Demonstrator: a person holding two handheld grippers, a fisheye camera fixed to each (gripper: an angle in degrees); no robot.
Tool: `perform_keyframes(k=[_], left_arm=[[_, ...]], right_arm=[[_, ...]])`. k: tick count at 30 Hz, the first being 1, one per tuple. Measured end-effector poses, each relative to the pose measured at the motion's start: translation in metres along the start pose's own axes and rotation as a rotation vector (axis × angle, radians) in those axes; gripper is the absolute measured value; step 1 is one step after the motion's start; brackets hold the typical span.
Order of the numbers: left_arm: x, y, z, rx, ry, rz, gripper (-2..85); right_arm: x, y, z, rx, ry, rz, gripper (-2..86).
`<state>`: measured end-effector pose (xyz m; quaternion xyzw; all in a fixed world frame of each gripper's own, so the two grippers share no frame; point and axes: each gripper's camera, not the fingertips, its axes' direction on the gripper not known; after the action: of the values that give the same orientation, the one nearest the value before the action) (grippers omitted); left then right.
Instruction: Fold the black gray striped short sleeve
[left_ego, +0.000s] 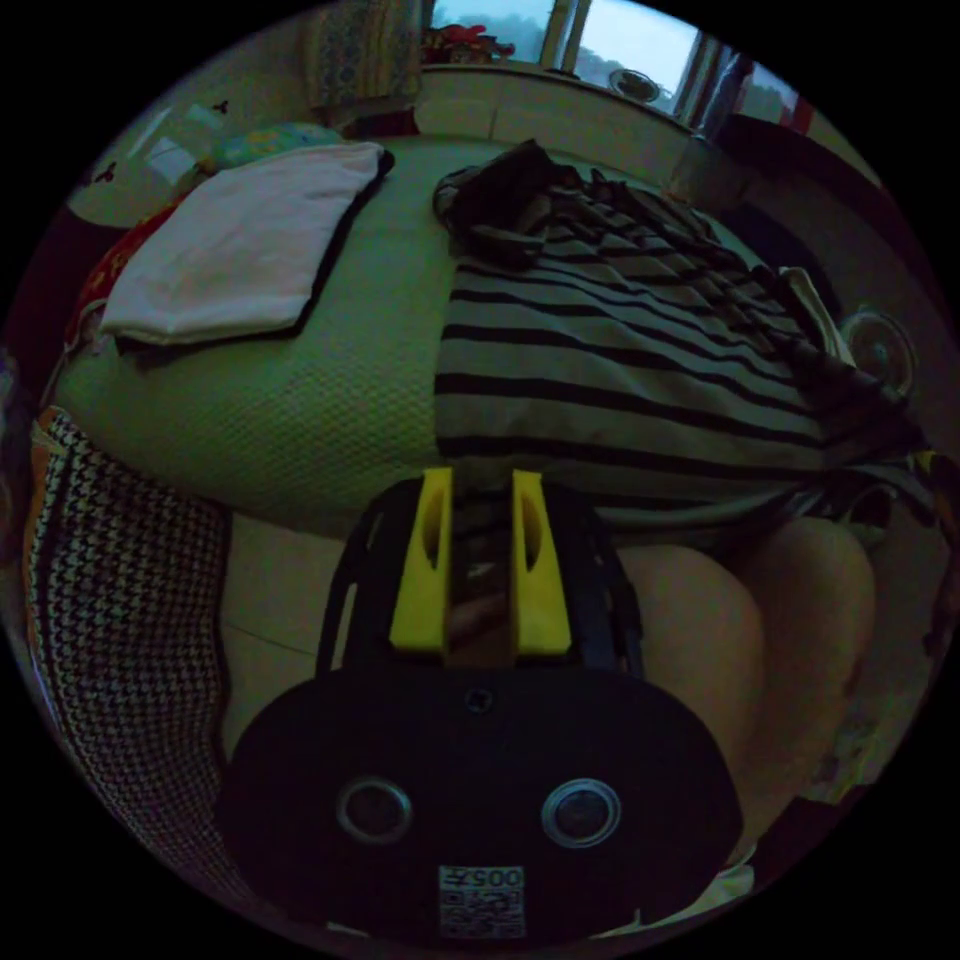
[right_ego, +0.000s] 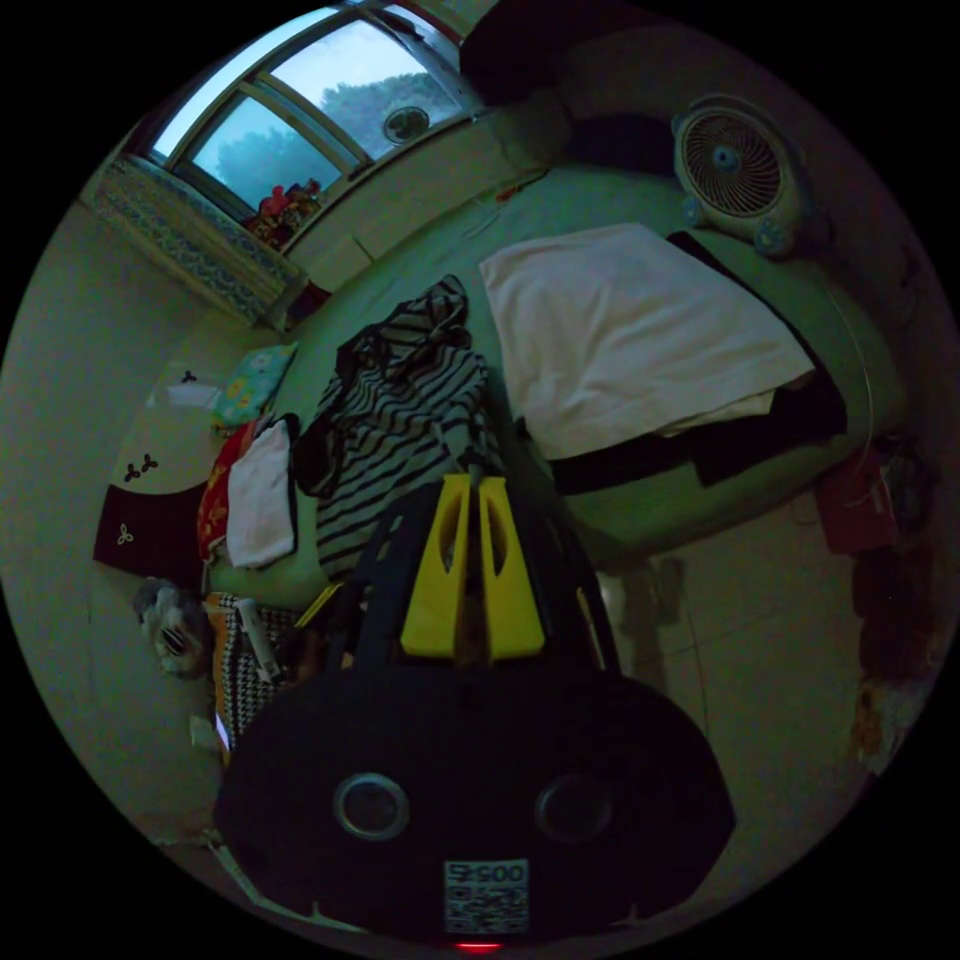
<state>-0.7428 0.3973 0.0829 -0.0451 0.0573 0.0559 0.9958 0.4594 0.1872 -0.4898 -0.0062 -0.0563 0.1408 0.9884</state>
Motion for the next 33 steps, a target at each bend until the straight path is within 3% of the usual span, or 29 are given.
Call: perform_keyframes(k=[5, 12, 16, 21, 26, 29, 33], left_arm=[[0.007, -0.026, -0.028, 0.007, 0.066, 0.089, 2.2], [-0.021, -0.097, -0.154, 0.172, 0.139, 0.200, 1.2], [-0.049, -0.121, -0.202, 0.144, 0.238, 0.233, 1.2], [-0.062, -0.120, -0.166, -0.020, 0.289, 0.231, 2.3], [-0.081, -0.120, -0.082, -0.266, 0.345, 0.065, 5.1], [-0.095, -0.141, -0.075, -0.256, 0.296, -0.027, 5.0], [-0.071, -0.231, -0.093, -0.061, 0.174, 0.053, 5.8]], right_arm=[[-0.017, -0.014, -0.004, -0.002, -0.016, -0.035, -1.7], [-0.052, -0.047, -0.024, -0.006, -0.085, -0.103, -1.7], [-0.060, -0.058, -0.022, -0.097, -0.150, -0.109, -1.7], [-0.052, -0.048, 0.025, -0.266, -0.086, -0.093, -1.6], [-0.047, -0.051, 0.083, -0.399, 0.072, -0.095, 1.3], [-0.087, -0.083, 0.082, -0.305, 0.144, -0.234, 6.0], [-0.174, -0.134, 0.098, -0.109, 0.135, -0.502, 10.2]])
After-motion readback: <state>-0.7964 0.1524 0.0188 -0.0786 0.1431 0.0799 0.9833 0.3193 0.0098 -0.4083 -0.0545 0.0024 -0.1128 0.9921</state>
